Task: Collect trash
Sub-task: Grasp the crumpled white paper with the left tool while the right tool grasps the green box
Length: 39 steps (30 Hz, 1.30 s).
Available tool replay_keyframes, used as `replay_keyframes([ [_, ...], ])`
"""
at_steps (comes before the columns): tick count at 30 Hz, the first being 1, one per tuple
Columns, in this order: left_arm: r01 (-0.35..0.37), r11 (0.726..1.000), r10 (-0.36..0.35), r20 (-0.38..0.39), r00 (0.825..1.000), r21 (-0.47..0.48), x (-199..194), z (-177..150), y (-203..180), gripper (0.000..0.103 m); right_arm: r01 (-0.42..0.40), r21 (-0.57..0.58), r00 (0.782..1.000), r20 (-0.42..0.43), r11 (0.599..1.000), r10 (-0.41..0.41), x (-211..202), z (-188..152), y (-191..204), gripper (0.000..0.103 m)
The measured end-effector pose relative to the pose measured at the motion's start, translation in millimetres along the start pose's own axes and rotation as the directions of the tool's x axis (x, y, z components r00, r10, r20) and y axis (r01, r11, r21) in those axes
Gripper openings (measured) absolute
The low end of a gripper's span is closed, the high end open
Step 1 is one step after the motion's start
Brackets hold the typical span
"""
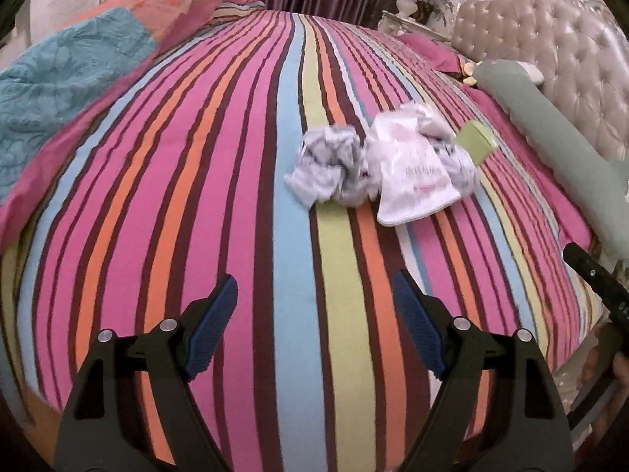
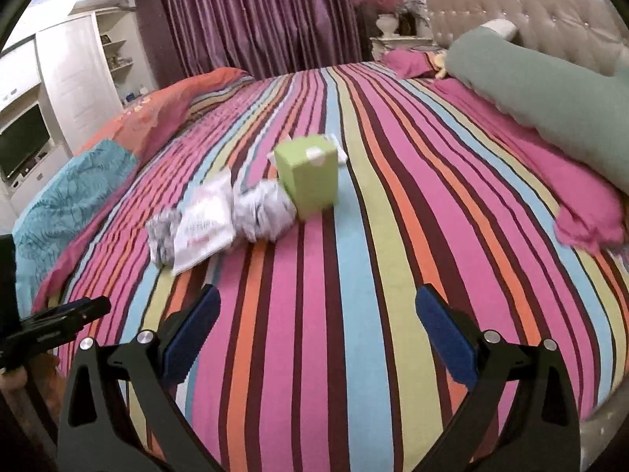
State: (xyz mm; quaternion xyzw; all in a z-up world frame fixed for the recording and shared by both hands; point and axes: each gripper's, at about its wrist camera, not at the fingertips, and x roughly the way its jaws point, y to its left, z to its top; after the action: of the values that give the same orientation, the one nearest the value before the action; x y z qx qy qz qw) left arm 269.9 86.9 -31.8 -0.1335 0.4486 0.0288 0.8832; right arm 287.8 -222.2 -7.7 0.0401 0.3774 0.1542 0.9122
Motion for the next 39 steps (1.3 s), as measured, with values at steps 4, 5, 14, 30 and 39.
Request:
replay_keyframes([
  [4,0.039,0.999,-0.039,-0.013,0.999,-0.026,17.5,25.5,1.4,0.079,-0.018,-0.018,1.0,0.006,1.0,0.018,17.7,25.3,-0.9,0.095],
  [5,0.043,0.999,-0.044,-0.016,0.999,-0.021,22.4,32.7,0.5,0.079,-0.022,-0.023,1.0,0.004,0.999,0.022,21.5,29.0,-1.3,0.095],
  [14,0.043,0.999,-0.043,-0.061,0.997,-0.013,63.3,72.2,-0.2,0.079,-0.046,-0.078,0.998,-0.04,0.996,0.043,71.5,74.6,-1.4,0.095],
  [30,0.05,0.999,-0.051,-0.109,0.993,-0.012,106.0,97.1,-0.9,0.079,-0.052,-0.295,0.986,-0.169,0.954,0.002,143.1,110.7,9.9,0.095],
  [39,0.065,0.997,-0.072,-0.143,0.987,-0.049,128.4,100.1,0.7,0.079,-0.05,-0.181,0.975,-0.224,0.982,0.008,168.4,110.8,2.6,0.091],
])
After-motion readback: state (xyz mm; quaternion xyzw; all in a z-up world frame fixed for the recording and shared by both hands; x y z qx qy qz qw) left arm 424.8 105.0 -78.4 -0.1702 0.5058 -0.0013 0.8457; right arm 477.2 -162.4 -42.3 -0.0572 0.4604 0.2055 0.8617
